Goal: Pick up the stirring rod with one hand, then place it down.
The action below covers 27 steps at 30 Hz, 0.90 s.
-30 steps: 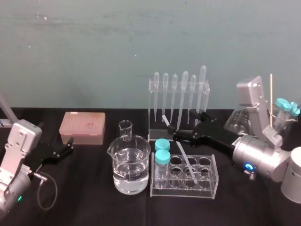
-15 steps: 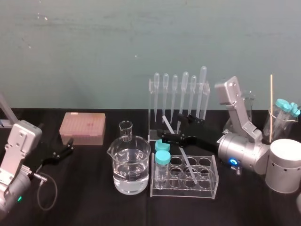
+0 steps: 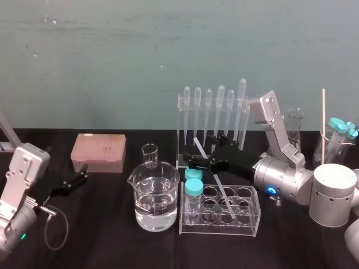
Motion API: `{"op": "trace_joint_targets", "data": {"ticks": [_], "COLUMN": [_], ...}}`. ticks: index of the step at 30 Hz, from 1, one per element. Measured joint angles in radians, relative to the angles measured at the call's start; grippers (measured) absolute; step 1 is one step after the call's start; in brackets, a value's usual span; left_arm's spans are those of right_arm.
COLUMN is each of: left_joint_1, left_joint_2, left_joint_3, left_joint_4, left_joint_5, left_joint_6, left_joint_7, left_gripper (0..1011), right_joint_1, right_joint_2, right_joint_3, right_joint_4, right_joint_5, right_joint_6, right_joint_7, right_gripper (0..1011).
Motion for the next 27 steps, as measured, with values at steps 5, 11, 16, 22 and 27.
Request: {"op": "trace_joint_targets", "data": {"ticks": [5,11,16,22,27], "left_joint_1": [0.0,0.0,0.0,0.0,0.0], "left_joint_2": [0.0,0.0,0.0,0.0,0.0], "left_joint_3": [0.0,0.0,0.0,0.0,0.0], "left_joint_4": [0.0,0.0,0.0,0.0,0.0], "left_joint_5": [0.0,0.0,0.0,0.0,0.0], "left_joint_6": [0.0,0.0,0.0,0.0,0.0], "left_joint_7": [0.0,0.0,0.0,0.0,0.0], "left_gripper": [1000,1000,1000,1000,1000], "right_joint_1": [-0.001,-0.002,-0.003,-0.003,-0.004], "right_joint_2": [0.002,0.003,0.004,0.004,0.004], "right_joint_3": [0.0,0.0,0.001,0.001,0.002], "right_joint_4": [-0.002,-0.004,-0.006,-0.006,-0.007], "right_joint_5": [0.002,0.003,0.004,0.005,0.005], "right_joint_6": [0.0,0.0,0.001,0.001,0.002], "right_joint_7": [0.0,0.0,0.0,-0.001,-0.001], "right_gripper": [1003,898,761,583,419]}}
